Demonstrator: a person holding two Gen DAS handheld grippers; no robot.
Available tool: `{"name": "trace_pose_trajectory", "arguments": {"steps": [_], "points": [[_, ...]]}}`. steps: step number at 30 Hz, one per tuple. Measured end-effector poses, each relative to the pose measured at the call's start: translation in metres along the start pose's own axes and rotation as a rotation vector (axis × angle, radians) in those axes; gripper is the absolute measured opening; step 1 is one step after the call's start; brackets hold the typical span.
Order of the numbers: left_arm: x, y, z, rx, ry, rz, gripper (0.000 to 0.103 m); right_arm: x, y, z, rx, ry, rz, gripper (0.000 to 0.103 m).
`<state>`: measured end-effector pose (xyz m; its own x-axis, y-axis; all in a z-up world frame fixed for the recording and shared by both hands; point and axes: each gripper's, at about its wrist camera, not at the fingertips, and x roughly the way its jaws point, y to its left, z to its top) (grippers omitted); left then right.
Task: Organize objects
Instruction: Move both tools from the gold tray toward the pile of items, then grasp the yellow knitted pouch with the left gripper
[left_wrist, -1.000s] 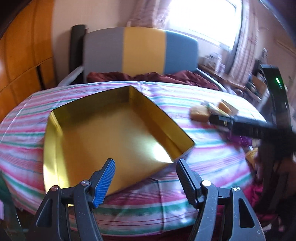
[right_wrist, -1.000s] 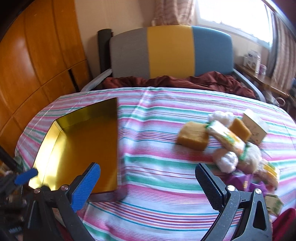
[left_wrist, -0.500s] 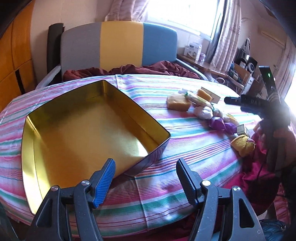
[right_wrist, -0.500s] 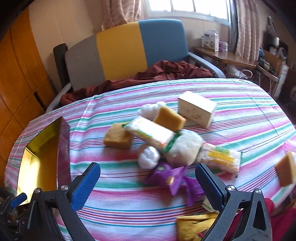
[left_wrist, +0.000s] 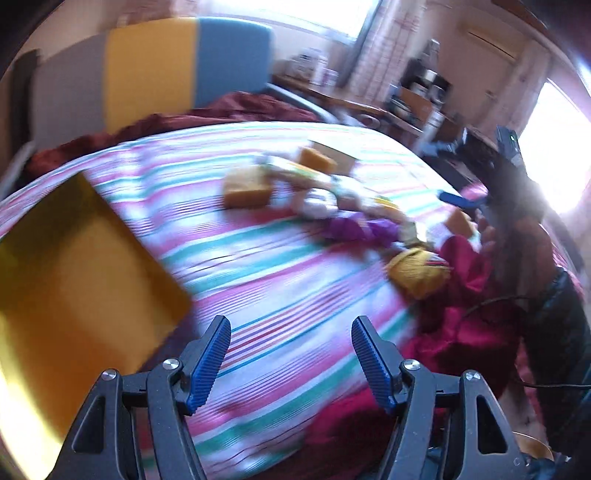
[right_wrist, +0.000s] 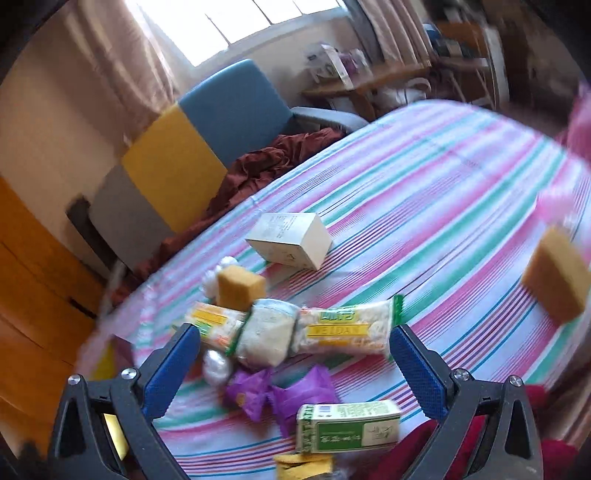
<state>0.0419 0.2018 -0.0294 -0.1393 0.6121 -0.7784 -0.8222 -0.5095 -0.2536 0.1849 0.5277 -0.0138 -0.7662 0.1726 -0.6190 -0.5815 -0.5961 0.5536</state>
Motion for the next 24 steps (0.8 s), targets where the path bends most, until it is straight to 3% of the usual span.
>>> {"name": "trace_pose_trajectory", "arguments": {"steps": [6,11,15,20,24], "points": [[0.051,-0.042,0.03,0.059,0.07,-0.192,0.06,-0.006,-0.001,-0.001,0.04,-0.006,0.186,0.103],[0.094,-0.072,0.047,0.038,0.15,-0.329,0.059,-0.006,0.009,-0.004,-0.012,0.01,0.251,0.103],[0.115,-0.09,0.053,0.015,0.188,-0.39,0.061,-0.004,0.005,-0.003,-0.001,0.02,0.286,0.103],[0.139,-0.109,0.058,0.014,0.222,-0.398,0.067,-0.002,0.002,-0.002,0.009,0.029,0.314,0.103],[0.158,-0.123,0.057,0.072,0.204,-0.308,0.068,0.0,-0.001,-0.002,0.02,0.04,0.324,0.103]]}}
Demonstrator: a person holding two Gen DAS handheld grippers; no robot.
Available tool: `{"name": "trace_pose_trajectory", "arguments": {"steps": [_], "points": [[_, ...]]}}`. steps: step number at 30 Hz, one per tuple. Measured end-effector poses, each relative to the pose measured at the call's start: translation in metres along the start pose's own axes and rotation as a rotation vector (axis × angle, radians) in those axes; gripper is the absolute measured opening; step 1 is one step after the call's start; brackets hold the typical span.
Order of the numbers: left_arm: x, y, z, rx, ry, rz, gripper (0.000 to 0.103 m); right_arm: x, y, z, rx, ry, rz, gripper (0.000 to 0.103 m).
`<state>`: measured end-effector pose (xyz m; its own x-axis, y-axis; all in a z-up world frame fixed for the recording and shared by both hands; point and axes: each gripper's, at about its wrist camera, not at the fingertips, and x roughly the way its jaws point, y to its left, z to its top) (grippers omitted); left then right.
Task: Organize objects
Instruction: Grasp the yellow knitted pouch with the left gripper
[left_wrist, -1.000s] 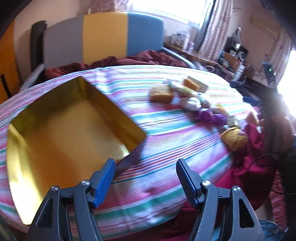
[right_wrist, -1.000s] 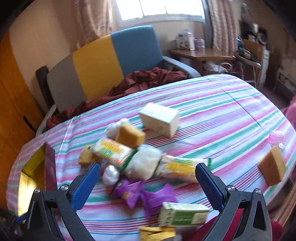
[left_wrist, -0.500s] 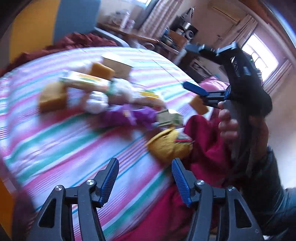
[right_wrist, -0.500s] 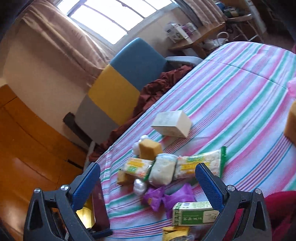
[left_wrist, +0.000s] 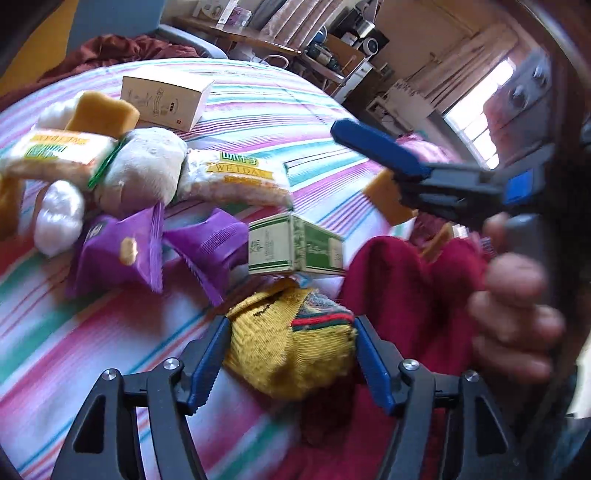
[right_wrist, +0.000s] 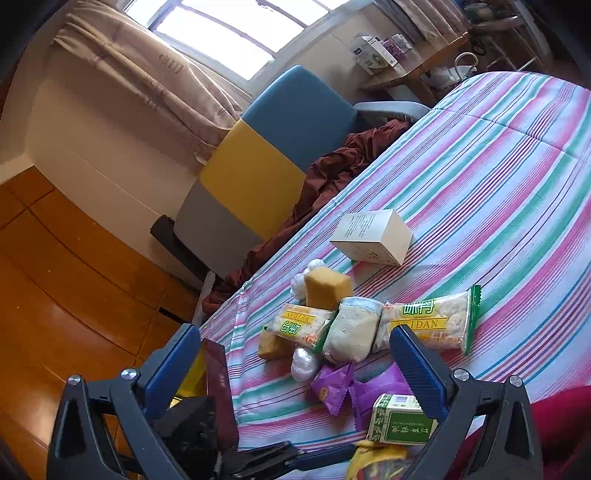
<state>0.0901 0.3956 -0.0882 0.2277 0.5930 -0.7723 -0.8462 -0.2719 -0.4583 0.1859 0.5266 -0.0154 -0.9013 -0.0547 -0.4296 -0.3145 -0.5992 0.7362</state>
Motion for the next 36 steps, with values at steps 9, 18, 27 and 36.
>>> {"name": "trace_pose_trajectory", "arguments": {"steps": [9,18,27,36], "points": [[-0.035,0.014,-0.023,0.037,-0.071,0.079,0.044,0.009,-0.001,0.0,-0.005,0.052,-0.034,0.103],[-0.102,0.048,-0.077,0.069,-0.142,0.276,0.044,0.033,0.018,-0.011,-0.117,0.166,-0.103,0.102],[-0.109,0.066,-0.091,0.005,-0.191,0.267,0.044,0.1,0.047,-0.049,-0.394,0.44,-0.331,0.076],[-0.111,0.071,-0.096,-0.028,-0.215,0.232,0.045,0.148,0.049,-0.066,-0.6,0.521,-0.467,0.074]]}}
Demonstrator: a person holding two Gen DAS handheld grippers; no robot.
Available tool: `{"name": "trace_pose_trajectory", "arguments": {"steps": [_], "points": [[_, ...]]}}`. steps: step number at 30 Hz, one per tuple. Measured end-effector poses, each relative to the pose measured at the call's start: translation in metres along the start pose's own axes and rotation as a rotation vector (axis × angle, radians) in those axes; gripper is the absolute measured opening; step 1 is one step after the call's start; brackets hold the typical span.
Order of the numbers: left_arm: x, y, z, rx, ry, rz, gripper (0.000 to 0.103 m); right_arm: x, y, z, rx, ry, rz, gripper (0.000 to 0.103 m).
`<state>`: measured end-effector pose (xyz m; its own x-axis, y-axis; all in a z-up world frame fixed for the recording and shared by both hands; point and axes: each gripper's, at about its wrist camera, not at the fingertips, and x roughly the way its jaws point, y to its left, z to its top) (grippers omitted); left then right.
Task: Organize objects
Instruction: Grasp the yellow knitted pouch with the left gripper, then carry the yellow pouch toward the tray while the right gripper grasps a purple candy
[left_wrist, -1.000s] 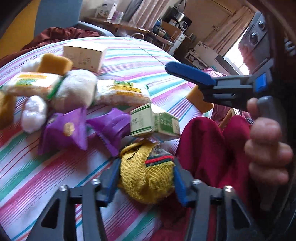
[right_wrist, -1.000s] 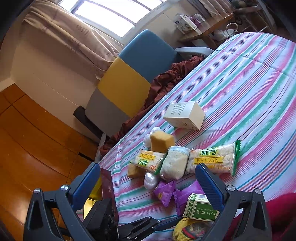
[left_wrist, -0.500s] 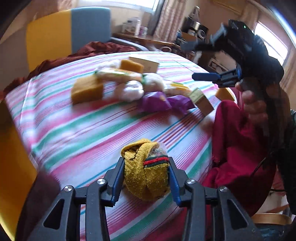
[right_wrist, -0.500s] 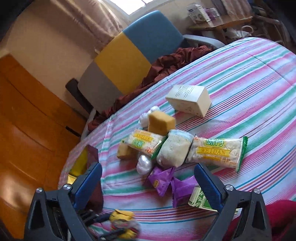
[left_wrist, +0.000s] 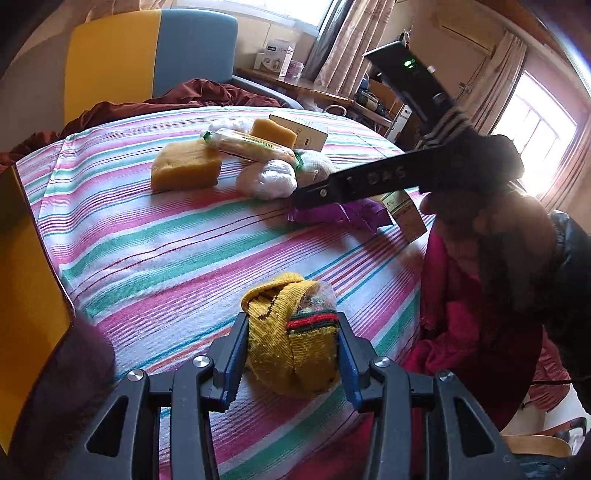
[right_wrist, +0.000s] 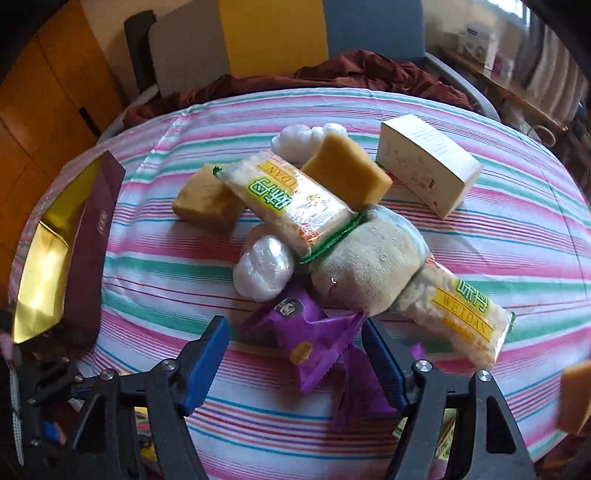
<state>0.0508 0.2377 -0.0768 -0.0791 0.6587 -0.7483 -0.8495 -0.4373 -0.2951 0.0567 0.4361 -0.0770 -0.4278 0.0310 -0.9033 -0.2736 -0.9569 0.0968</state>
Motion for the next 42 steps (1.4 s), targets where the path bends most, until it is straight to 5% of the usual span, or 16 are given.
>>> {"name": "trace_pose_trajectory", "arguments": {"steps": [4,7,10,14,20,25,29,31,33,42], "points": [[0.0,0.003,0.0,-0.017,-0.003,-0.011,0.046,0.012,0.002,0.0,-0.022,0.059,0.038,0.064],[0.0,0.003,0.0,-0.022,-0.003,-0.012,0.048,0.013,0.014,-0.005,-0.059,0.083,0.103,0.031],[0.001,0.004,0.0,-0.028,-0.002,-0.015,0.05,0.014,0.014,-0.007,-0.059,0.089,0.084,0.033],[0.002,0.006,0.0,-0.036,0.001,-0.016,0.053,0.003,0.009,-0.005,-0.024,0.042,0.086,0.06],[0.003,0.007,0.001,-0.046,0.0,-0.022,0.055,-0.004,0.015,0.003,-0.029,0.007,0.054,0.073],[0.003,0.007,0.001,-0.043,0.001,-0.026,0.055,-0.003,0.044,0.017,-0.245,-0.025,0.007,0.073],[0.004,0.009,0.001,-0.045,0.002,-0.025,0.059,0.022,0.057,0.02,-0.349,0.043,-0.023,0.065],[0.005,0.01,0.001,-0.047,0.005,-0.023,0.061,0.035,0.053,0.015,-0.343,0.096,-0.01,0.042],[0.006,0.01,0.001,-0.049,0.003,-0.023,0.061,0.033,0.048,0.017,-0.306,0.07,0.038,0.038],[-0.004,-0.004,0.001,0.011,-0.011,0.002,0.043,0.035,0.033,0.023,-0.24,0.076,0.1,0.038]]}}
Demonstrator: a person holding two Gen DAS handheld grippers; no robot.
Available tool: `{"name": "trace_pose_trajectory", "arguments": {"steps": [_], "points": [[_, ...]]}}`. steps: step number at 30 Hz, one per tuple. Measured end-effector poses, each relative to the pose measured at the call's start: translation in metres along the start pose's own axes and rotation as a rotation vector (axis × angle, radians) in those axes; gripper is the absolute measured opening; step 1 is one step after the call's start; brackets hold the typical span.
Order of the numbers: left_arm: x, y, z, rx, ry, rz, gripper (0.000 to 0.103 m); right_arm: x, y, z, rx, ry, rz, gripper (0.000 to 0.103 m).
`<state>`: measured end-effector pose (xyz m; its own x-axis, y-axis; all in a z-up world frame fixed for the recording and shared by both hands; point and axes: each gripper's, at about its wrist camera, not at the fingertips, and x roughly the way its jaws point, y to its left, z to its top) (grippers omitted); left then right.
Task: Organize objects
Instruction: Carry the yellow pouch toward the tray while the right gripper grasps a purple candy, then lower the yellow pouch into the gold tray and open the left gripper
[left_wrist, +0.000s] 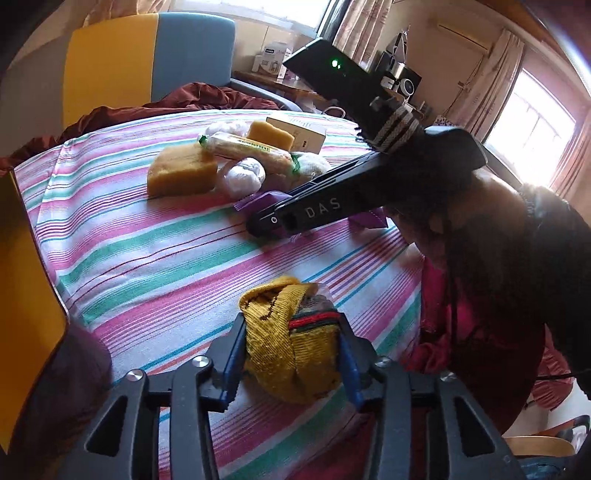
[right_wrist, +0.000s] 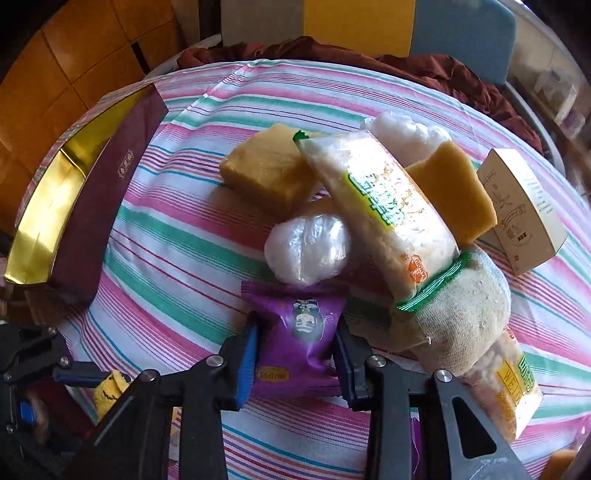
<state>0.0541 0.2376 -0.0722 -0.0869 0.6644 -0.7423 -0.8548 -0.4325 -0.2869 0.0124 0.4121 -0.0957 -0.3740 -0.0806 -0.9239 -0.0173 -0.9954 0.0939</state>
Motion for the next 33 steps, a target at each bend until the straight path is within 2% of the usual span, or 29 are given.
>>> {"name": "trace_pose_trajectory", "arguments": {"steps": [5,10,14,17,21,26,30,33], "points": [[-0.021,0.004,0.003,-0.022,-0.031,0.016,0.042,0.003,0.006,-0.006,-0.004,-0.006,-0.003,0.039],[-0.061,0.012,0.01,-0.06,-0.121,0.041,0.042,0.004,0.008,-0.007,-0.013,-0.012,-0.014,0.039],[-0.096,0.028,0.01,-0.11,-0.188,0.092,0.042,0.005,0.009,-0.008,-0.021,-0.021,-0.018,0.04],[-0.123,0.05,0.007,-0.167,-0.237,0.162,0.042,0.005,0.01,-0.008,-0.032,-0.021,-0.034,0.04],[-0.15,0.096,-0.001,-0.251,-0.266,0.319,0.042,0.005,0.017,-0.007,-0.07,-0.028,-0.073,0.04],[-0.169,0.173,-0.014,-0.443,-0.253,0.48,0.042,0.004,0.018,-0.007,-0.082,-0.032,-0.09,0.039],[-0.167,0.22,-0.019,-0.524,-0.208,0.604,0.042,0.005,0.018,-0.006,-0.084,-0.033,-0.092,0.039],[-0.164,0.246,-0.02,-0.548,-0.181,0.66,0.043,0.007,0.021,-0.004,-0.087,-0.033,-0.1,0.039]]}}
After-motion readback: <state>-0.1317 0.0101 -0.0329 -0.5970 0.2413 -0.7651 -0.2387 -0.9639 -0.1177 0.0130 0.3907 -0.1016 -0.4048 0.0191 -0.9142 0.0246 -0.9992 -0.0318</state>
